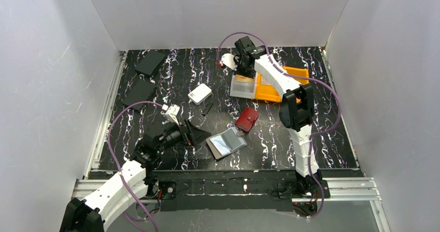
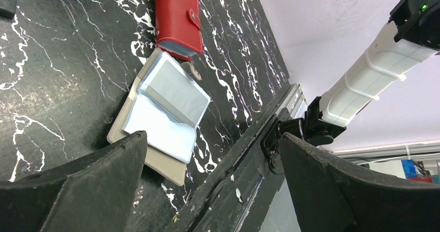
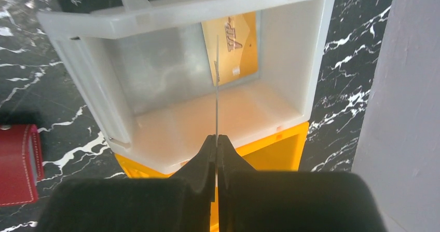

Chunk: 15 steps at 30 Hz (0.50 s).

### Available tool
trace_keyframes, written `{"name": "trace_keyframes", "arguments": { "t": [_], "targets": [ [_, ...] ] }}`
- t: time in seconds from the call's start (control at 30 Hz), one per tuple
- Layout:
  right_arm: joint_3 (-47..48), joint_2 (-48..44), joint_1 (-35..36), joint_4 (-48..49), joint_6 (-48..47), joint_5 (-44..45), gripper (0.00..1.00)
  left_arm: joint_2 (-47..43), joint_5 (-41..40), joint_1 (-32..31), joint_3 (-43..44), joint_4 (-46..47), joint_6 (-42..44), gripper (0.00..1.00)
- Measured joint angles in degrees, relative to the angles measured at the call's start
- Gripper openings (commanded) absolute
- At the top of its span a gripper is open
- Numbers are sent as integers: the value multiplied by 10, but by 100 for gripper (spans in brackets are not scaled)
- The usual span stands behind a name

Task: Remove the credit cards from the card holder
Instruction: Place the credit card in the storage box.

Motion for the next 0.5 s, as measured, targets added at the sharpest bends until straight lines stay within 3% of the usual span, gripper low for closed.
{"name": "trace_keyframes", "arguments": {
  "t": [0.5],
  "targets": [
    [1,52,6,5,-20,31,5,14,1,0,5,-14,8,98]
  ]
}}
